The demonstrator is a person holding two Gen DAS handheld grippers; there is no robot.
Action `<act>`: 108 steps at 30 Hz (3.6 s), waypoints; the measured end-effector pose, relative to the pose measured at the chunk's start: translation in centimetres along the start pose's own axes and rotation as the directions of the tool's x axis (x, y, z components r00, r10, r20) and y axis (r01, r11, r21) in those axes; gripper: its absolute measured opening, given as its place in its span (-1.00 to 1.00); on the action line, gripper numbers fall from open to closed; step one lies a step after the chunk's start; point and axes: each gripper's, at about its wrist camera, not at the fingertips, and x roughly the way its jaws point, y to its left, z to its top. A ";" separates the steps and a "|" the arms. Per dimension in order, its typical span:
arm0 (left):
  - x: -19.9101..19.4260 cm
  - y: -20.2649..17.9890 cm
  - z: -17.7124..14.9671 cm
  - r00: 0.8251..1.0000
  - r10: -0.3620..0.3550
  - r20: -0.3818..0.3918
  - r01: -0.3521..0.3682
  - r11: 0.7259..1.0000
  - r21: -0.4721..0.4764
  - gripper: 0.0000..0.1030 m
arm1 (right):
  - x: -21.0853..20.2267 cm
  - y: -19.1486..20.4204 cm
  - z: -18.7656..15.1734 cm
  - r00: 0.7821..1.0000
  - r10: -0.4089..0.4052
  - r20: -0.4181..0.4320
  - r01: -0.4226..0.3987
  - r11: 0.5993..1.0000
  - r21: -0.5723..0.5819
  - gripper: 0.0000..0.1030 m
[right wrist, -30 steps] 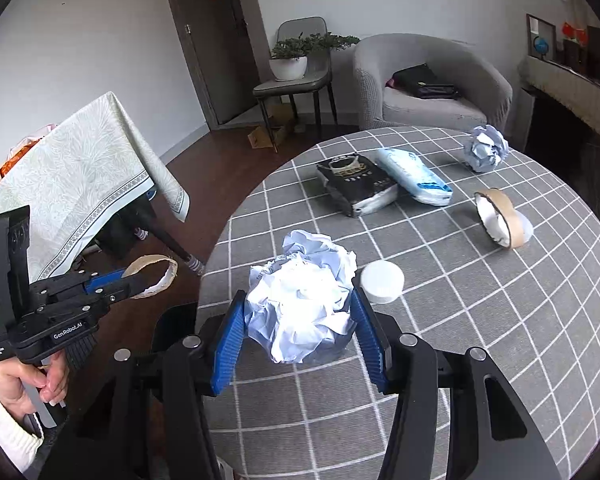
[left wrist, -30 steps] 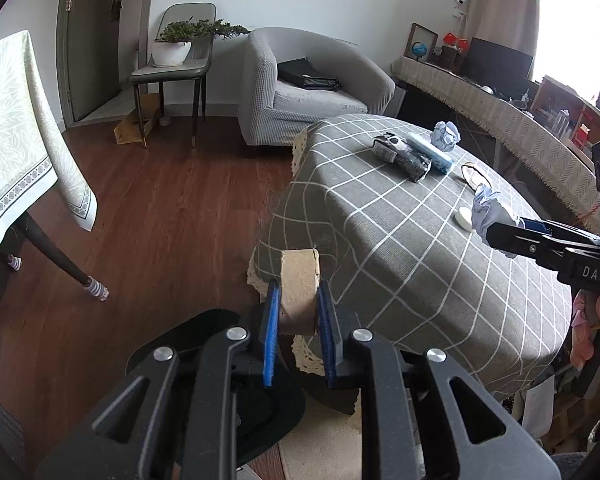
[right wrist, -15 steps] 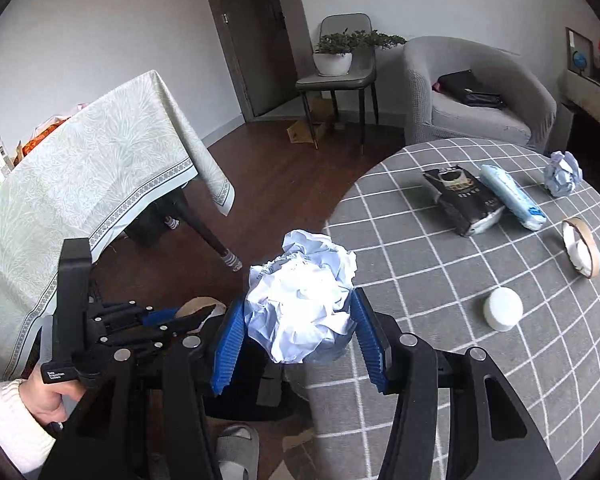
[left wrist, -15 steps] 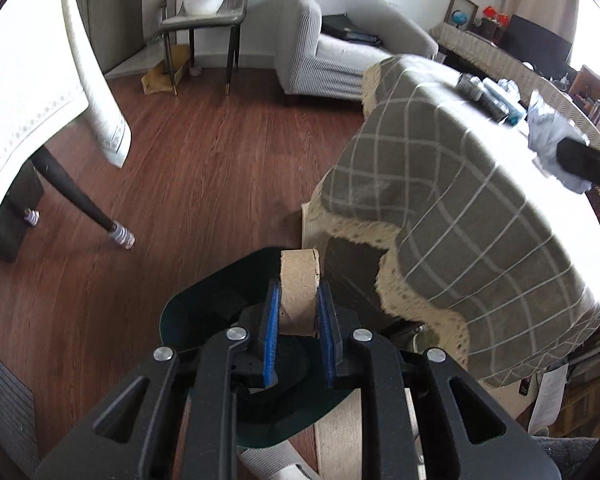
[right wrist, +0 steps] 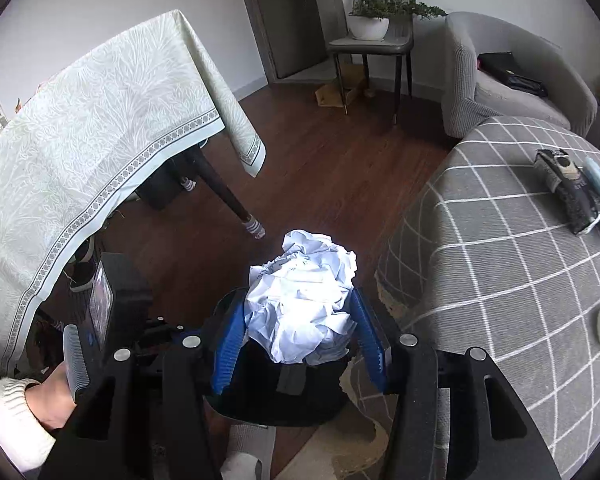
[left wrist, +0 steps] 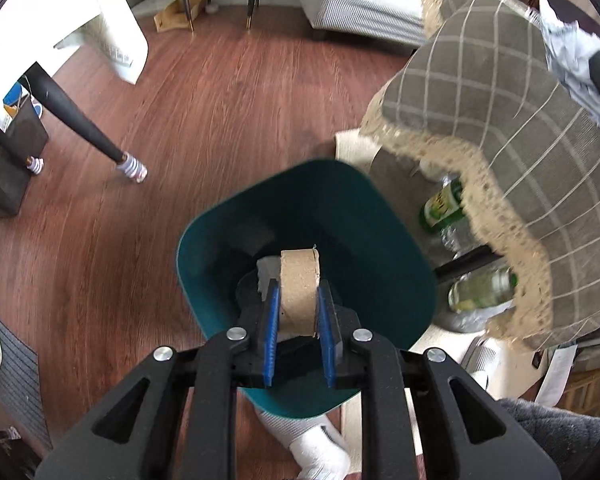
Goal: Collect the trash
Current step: 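Carry the tape roll and paper ball over the bin with both tools, then lift both open tools out of the teal bin, then reach the left tool to the black snack bag while the right tool reaches the brown cardboard strip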
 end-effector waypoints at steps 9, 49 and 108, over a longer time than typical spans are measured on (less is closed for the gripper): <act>2.8 2.0 -1.5 0.995 0.017 -0.098 -0.015 1.000 0.018 -0.61 | 2.3 3.1 0.8 0.999 -0.009 -0.040 0.006 0.997 -0.076 0.03; -8.4 3.3 1.3 0.964 -0.028 0.265 0.039 0.999 -0.034 -0.55 | 17.0 2.4 -6.1 0.889 -0.030 -0.456 0.011 0.999 -0.044 0.03; -16.1 -10.6 9.2 0.840 -0.144 0.523 0.098 0.989 0.115 0.19 | -5.6 -4.3 0.0 0.995 -0.080 0.063 0.089 0.984 -0.154 -0.07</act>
